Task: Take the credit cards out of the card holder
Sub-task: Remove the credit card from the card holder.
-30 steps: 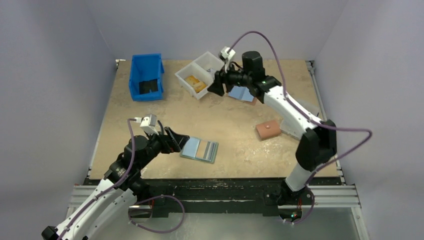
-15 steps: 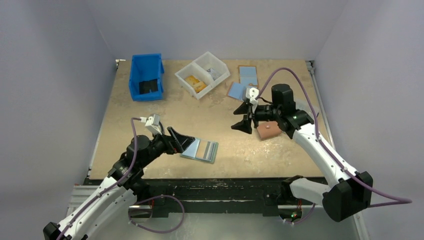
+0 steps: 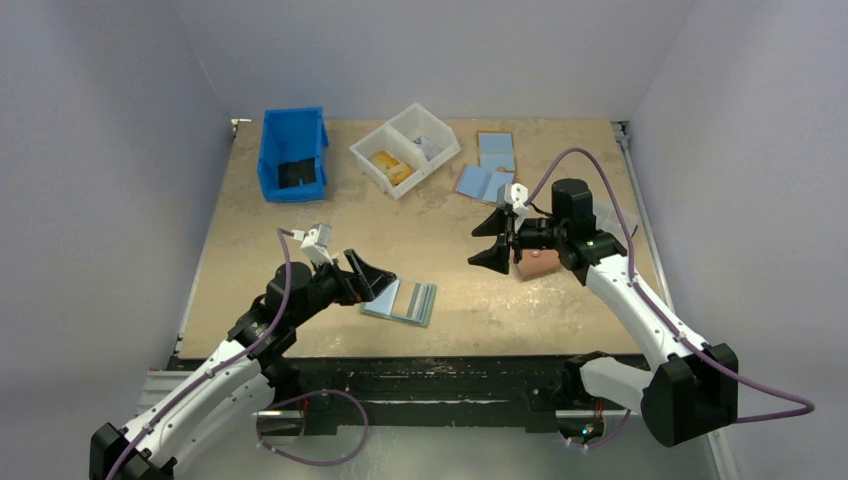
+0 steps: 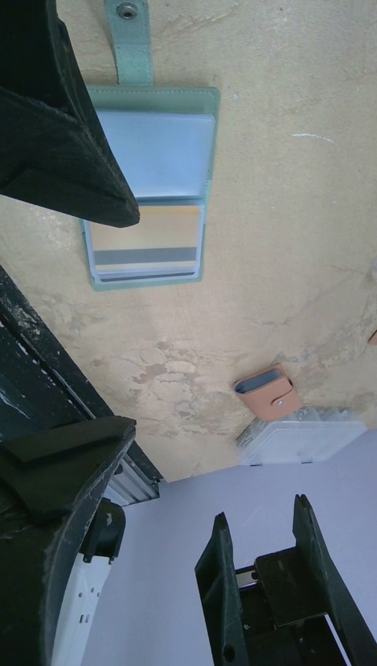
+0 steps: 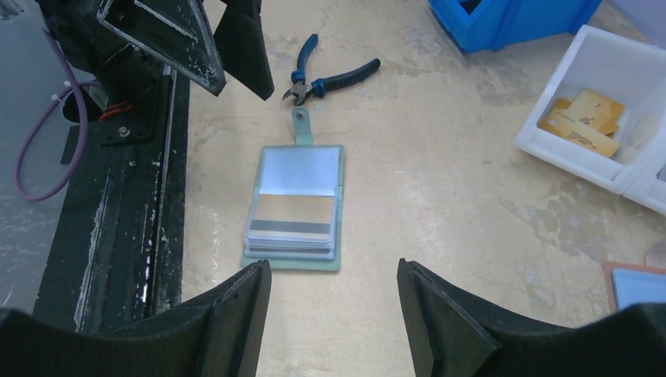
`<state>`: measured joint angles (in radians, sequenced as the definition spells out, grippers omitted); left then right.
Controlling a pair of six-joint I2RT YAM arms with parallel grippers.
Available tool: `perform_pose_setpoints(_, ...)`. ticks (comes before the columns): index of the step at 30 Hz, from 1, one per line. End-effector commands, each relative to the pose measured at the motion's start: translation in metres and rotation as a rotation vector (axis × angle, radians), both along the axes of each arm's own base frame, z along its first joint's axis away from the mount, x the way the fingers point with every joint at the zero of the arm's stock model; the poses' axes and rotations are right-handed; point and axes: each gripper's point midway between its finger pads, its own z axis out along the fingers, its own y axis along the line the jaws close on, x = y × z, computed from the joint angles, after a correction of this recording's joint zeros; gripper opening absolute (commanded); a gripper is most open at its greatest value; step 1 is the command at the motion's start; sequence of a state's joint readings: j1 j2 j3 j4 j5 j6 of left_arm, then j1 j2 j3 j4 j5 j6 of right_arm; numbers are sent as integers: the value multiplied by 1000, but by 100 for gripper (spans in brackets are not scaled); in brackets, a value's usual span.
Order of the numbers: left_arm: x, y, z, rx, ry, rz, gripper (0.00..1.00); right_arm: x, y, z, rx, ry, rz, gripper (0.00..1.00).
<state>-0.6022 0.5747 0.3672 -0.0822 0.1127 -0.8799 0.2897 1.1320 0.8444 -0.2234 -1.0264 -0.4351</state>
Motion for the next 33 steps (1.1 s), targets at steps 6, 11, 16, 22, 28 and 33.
perform_pose_setpoints(6, 10, -3, 12, 2, -53, 1, 99, 1, 2, 0, 28, -18, 29, 68)
perform_pose_setpoints(11, 11, -1, 8, 21, -49, 8, 99, 1, 2, -3, 25, -16, 35, 67)
perform_pose_setpoints(16, 13, 0, 4, 41, -48, 14, 99, 1, 2, -7, 19, -15, 41, 67)
perform_pose_setpoints(22, 14, 1, -3, 63, -37, 17, 99, 1, 3, -12, 15, -13, 50, 67)
perform_pose_setpoints(28, 16, 2, -5, 78, -38, 20, 99, 3, 3, -15, 12, -17, 55, 67)
perform_pose_setpoints(33, 16, 3, -5, 89, -40, 22, 99, 1, 4, -18, 8, -38, 88, 67)
